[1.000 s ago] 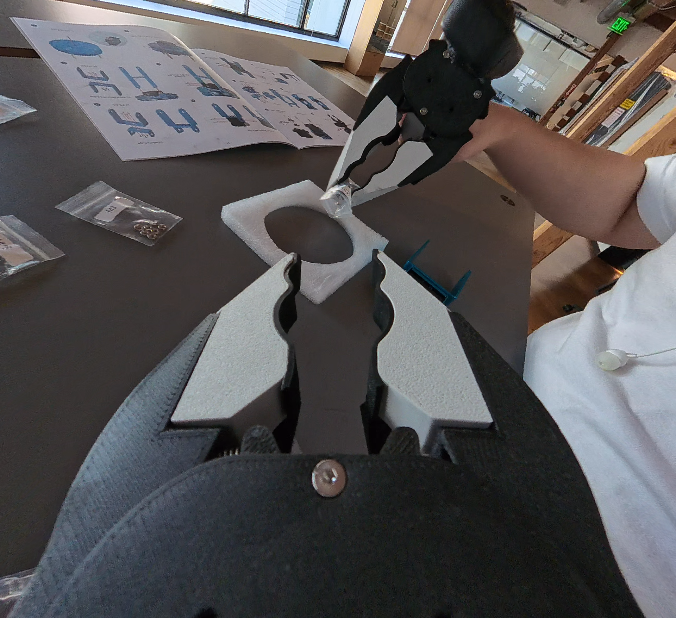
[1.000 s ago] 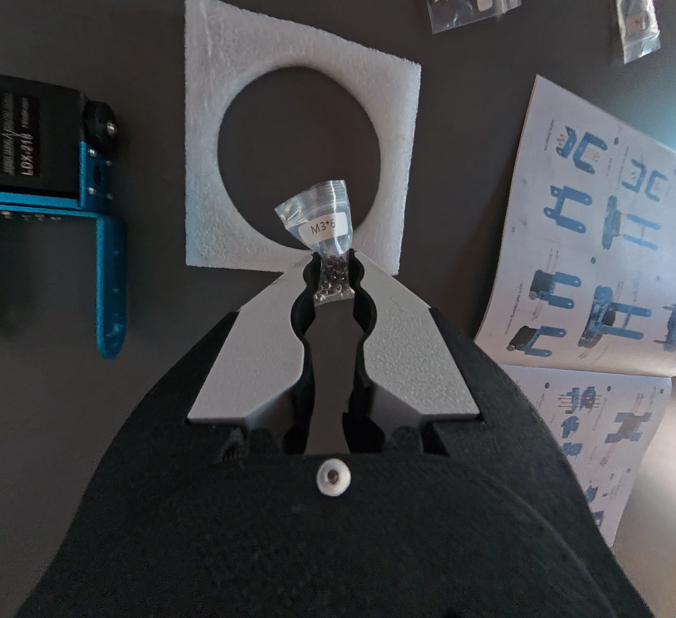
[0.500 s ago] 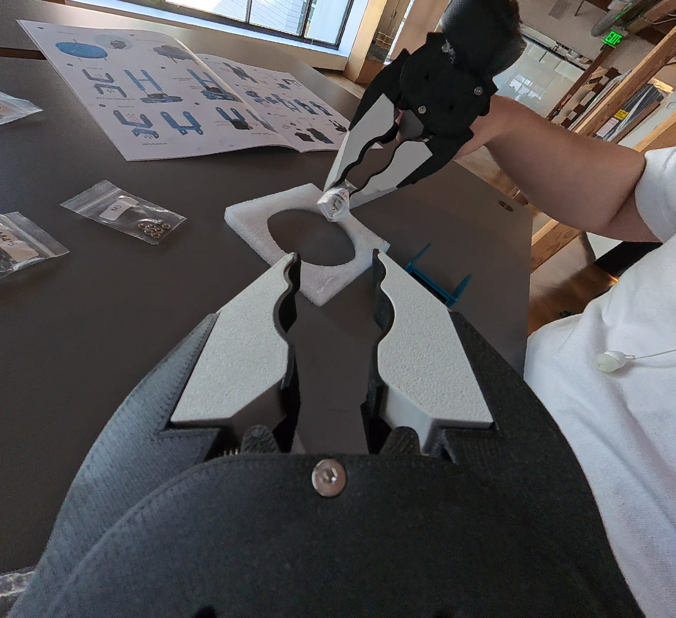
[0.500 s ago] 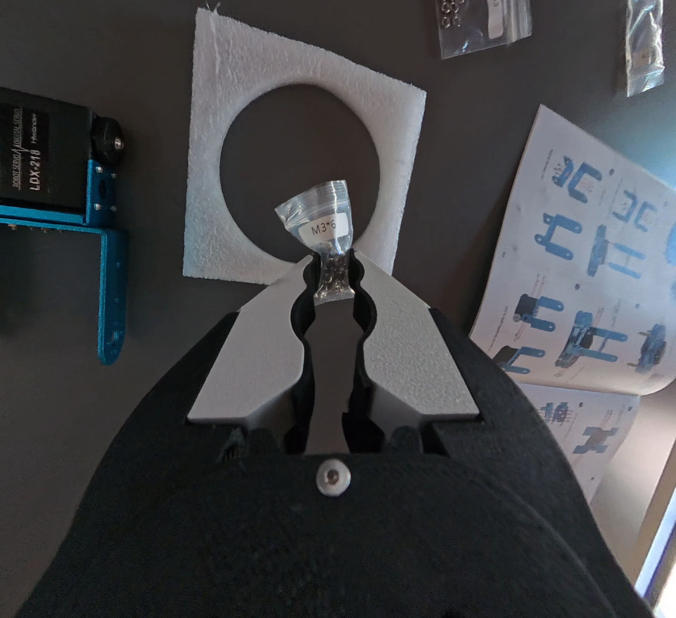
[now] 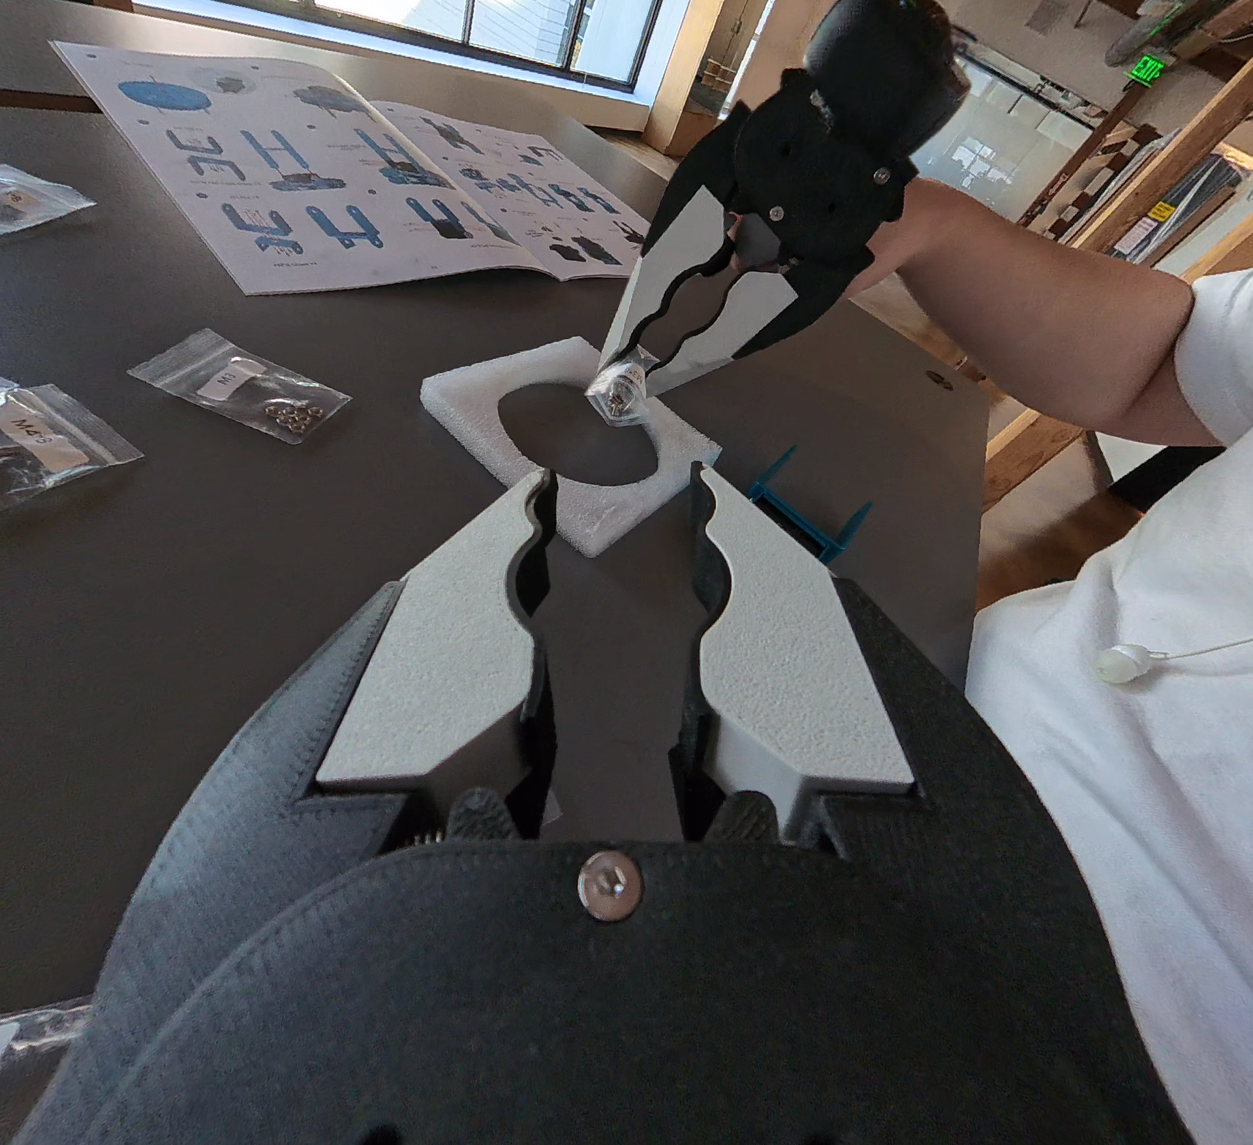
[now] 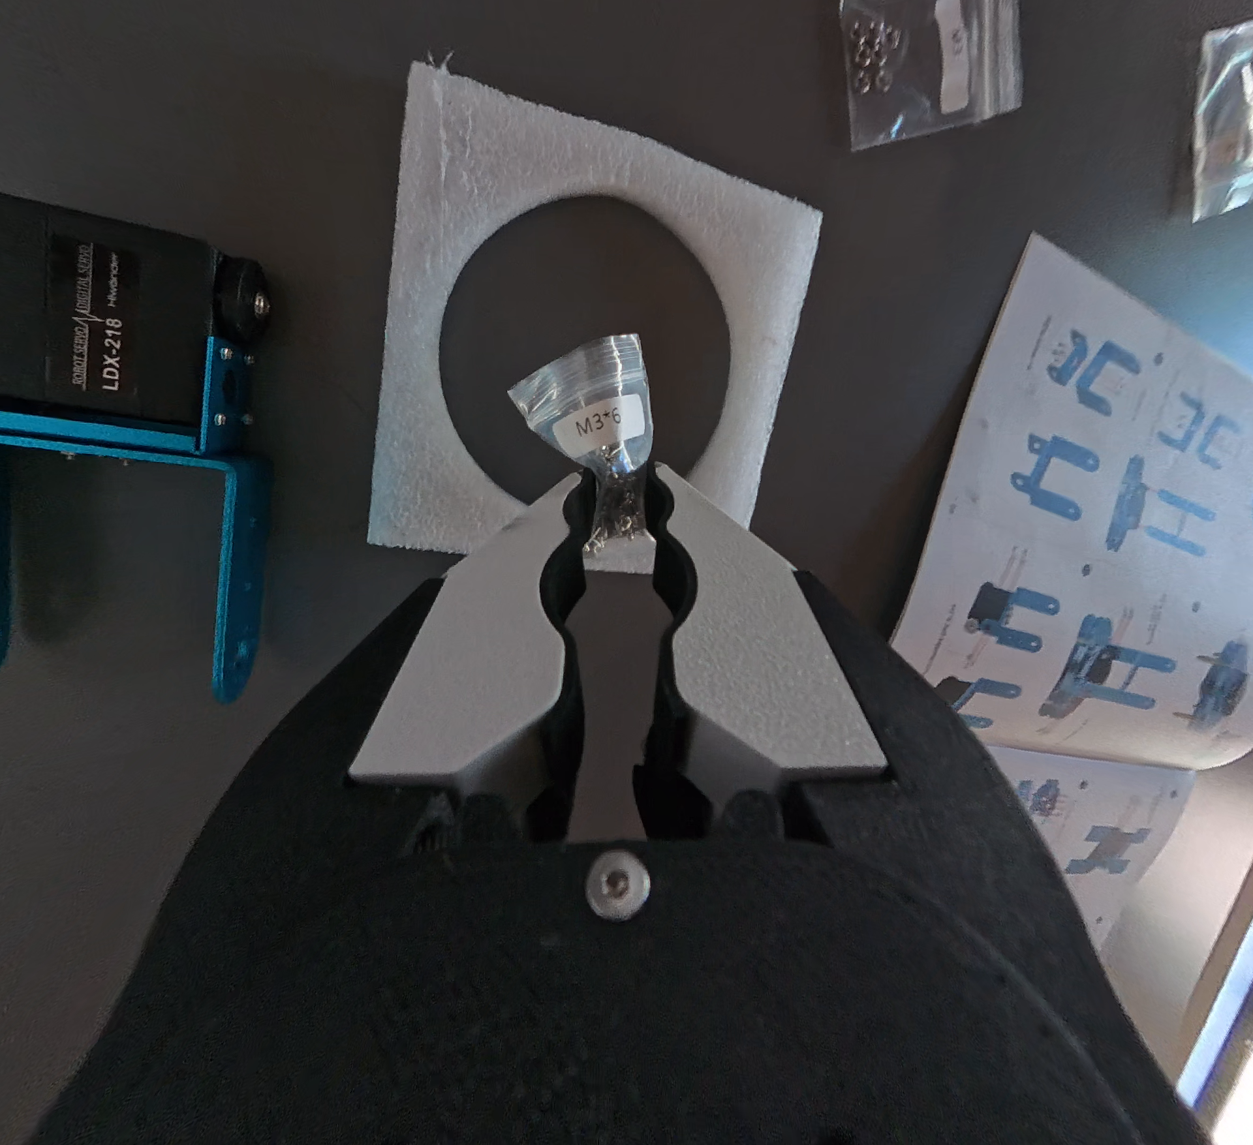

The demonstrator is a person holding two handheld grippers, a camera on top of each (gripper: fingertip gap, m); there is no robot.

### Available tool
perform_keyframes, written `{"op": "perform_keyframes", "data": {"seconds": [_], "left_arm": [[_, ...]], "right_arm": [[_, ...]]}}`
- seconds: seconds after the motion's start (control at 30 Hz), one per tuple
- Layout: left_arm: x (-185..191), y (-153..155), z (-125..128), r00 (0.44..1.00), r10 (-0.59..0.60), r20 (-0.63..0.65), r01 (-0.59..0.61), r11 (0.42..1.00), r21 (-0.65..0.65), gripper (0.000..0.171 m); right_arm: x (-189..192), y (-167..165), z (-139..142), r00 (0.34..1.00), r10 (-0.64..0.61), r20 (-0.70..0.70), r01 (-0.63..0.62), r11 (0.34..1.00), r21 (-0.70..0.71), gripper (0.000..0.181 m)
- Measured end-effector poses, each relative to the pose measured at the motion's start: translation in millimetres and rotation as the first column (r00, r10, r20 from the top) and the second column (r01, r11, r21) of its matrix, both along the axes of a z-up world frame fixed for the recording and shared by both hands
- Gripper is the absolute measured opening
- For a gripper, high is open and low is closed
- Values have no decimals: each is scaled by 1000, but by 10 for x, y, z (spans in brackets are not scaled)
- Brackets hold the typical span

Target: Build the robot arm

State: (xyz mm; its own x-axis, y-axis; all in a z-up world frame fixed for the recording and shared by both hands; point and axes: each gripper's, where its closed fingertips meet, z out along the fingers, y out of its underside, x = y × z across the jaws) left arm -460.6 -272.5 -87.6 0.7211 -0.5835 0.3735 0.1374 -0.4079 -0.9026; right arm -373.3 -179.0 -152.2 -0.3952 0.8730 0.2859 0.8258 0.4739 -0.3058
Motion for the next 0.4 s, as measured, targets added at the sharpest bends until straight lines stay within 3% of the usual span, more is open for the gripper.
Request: {"op": "perform_keyframes", "data": {"seconds": [0.1,0.4], "left_arm": [[6,10,19,1000,0,16,0,1000,3,38],[-3,-10,9,1000,11,9,-11,1000,5,39]], "right_arm": [[21,38,-51,999,-34,36,34,999,-25,14],[-79,18,-36,999,29,27,-29,1000,5,13]]}}
